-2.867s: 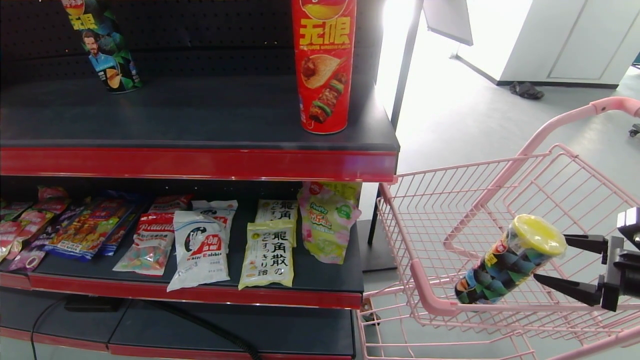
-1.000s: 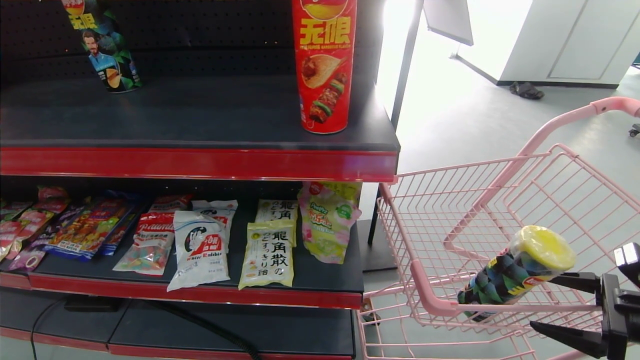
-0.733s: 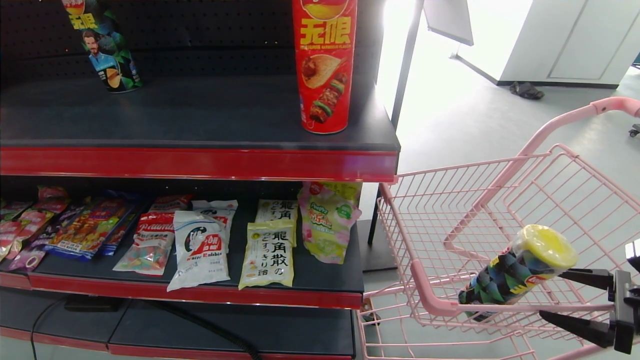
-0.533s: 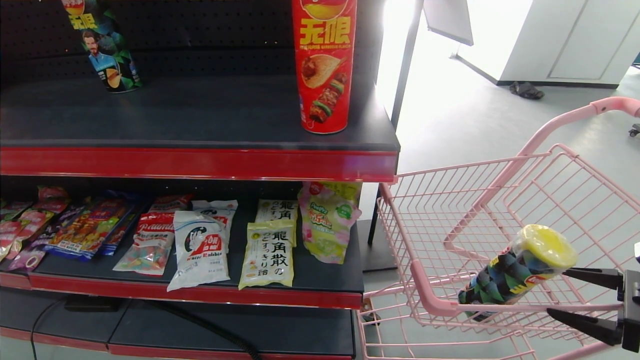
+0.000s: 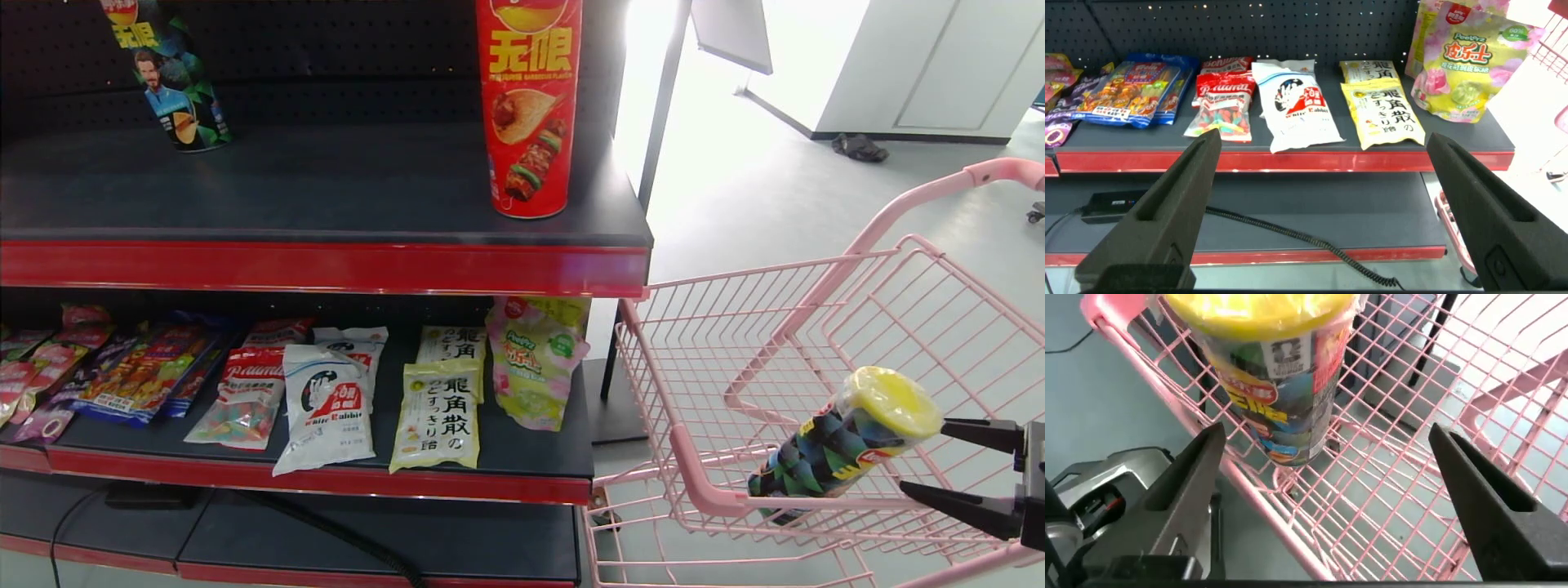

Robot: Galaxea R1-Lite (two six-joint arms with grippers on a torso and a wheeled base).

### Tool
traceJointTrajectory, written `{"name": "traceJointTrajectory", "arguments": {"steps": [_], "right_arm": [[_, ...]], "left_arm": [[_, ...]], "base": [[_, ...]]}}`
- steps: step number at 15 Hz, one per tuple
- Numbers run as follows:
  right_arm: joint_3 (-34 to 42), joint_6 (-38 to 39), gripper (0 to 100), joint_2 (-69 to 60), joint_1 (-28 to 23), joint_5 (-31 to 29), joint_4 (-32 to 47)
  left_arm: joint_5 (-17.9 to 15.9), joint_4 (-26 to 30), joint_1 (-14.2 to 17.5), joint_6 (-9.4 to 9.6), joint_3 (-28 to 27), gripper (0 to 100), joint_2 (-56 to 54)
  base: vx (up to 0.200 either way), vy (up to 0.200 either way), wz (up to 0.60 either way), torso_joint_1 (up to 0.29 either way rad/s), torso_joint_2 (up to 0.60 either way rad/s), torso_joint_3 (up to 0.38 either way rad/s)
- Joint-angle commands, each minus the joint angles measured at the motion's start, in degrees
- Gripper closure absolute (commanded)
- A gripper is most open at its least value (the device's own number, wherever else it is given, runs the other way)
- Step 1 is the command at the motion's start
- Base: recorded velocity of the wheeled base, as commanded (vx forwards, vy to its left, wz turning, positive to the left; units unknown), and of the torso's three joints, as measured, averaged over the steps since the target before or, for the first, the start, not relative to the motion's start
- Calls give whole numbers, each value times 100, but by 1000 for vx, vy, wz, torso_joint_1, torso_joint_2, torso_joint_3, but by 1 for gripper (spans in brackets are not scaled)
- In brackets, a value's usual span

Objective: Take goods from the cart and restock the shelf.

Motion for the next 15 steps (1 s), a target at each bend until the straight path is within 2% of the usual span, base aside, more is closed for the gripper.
{"name": "traceJointTrajectory", "arguments": {"steps": [1, 7, 14, 15], "right_arm": [[-112, -2, 0, 79, 124, 2, -1], [-639, -28, 0, 527, 537, 11, 7], [-754, -98, 0, 852, 687, 11, 7], [-719, -186, 0, 852, 889, 20, 7]], "left_arm": [[1, 0, 0, -1, 1, 0, 5], [1, 0, 0, -1, 1, 0, 5], [1, 0, 0, -1, 1, 0, 5], [1, 0, 0, -1, 1, 0, 5]], "base": [[0, 0, 0, 0, 0, 0], [0, 0, 0, 0, 0, 0], [0, 0, 0, 0, 0, 0], [0, 0, 0, 0, 0, 0]]}}
